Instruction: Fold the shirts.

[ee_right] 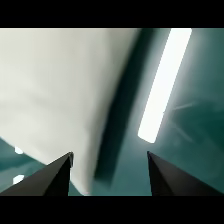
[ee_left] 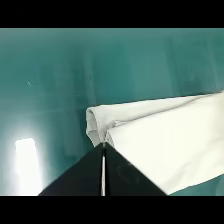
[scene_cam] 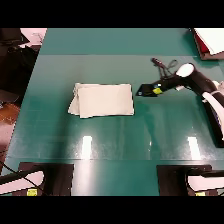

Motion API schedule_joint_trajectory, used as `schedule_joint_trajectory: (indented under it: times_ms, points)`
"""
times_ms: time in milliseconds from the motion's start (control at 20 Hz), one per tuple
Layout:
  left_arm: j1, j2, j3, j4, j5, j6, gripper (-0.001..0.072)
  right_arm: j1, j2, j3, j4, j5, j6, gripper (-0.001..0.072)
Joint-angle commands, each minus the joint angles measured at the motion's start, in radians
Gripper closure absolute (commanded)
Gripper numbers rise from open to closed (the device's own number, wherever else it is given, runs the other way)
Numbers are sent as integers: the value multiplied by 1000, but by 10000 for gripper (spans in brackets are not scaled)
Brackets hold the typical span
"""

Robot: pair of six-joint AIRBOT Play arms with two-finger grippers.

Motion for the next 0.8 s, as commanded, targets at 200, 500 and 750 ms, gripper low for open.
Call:
schedule_joint_trajectory:
  times_ms: [200,500,750]
  points:
    - [1,0,-73,-56,45,1,679,-48,-111,-133,337,-49,-121,178]
    - [1,0,-73,-57,44,8,679,108,-232,-57,480,-91,-182,179]
    - [1,0,-73,-57,23,8,679,196,-336,126,479,-96,-181,368]
